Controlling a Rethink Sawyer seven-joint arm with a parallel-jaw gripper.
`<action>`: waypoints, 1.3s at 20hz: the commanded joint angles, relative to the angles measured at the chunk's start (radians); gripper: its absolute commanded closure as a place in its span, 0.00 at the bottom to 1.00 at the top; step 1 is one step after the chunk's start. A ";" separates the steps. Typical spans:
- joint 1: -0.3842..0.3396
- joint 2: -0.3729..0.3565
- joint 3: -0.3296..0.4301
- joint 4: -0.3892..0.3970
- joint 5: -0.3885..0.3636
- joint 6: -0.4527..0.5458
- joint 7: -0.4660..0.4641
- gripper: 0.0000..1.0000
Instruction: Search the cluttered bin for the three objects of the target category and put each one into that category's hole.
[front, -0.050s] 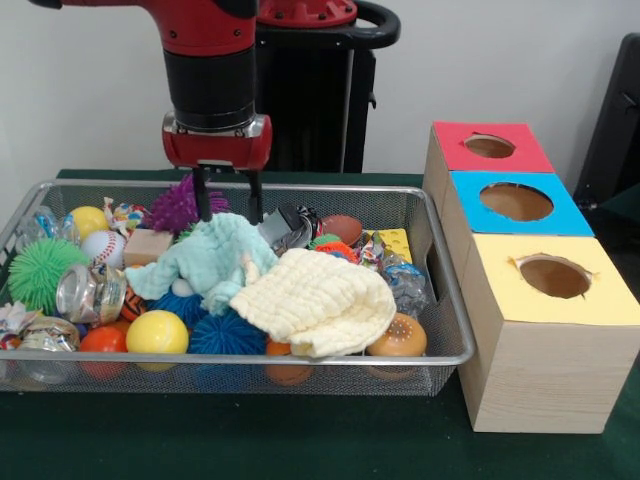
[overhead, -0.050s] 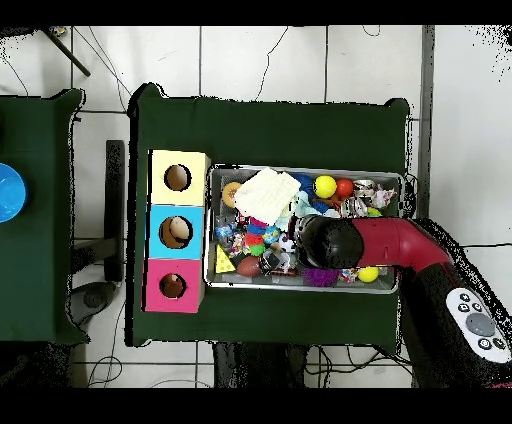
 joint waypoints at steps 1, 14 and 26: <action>-0.009 0.048 -0.018 -0.072 -0.032 0.004 -0.049 0.00; -0.027 0.108 0.005 -0.121 -0.042 0.000 -0.102 0.00; -0.033 0.119 -0.026 -0.105 -0.071 -0.056 -0.047 0.00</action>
